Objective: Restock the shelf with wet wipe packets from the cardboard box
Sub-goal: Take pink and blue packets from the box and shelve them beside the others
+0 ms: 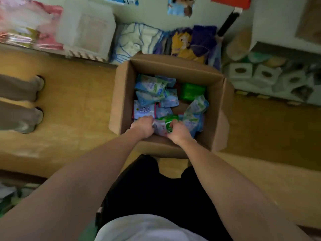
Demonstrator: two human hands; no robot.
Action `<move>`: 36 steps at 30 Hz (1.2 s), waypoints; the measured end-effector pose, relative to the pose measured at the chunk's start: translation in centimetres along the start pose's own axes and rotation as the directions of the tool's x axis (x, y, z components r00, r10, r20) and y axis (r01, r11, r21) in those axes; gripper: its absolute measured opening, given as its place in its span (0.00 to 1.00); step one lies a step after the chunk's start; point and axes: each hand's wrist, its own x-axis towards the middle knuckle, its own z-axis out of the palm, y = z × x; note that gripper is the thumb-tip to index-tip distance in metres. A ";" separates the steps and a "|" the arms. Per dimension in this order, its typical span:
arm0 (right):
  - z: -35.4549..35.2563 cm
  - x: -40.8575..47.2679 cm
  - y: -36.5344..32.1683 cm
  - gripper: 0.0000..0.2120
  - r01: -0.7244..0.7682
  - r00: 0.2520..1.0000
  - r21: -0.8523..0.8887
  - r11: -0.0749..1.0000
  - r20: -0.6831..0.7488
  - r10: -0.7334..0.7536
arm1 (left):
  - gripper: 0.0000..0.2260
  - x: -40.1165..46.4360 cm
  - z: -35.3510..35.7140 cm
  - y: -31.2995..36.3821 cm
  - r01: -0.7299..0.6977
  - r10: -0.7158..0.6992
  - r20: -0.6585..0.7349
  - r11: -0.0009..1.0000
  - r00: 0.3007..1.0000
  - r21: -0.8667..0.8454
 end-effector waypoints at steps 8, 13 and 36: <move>4.6 4.4 -0.5 0.20 -0.078 0.997 0.190 0.979 0.009 0.078 | 0.24 3.6 3.1 -0.8 0.191 -0.193 -0.005 0.967 0.981 0.166; 5.0 4.7 -1.1 0.14 -0.074 0.995 0.190 0.979 -0.049 0.084 | 0.15 3.6 3.3 -1.3 0.130 -0.123 -0.047 0.964 0.991 0.233; -16.4 -12.8 5.4 0.07 0.038 0.885 0.271 0.962 -0.457 0.094 | 0.16 -8.2 -11.8 17.7 -0.162 0.242 -0.224 0.933 0.944 0.322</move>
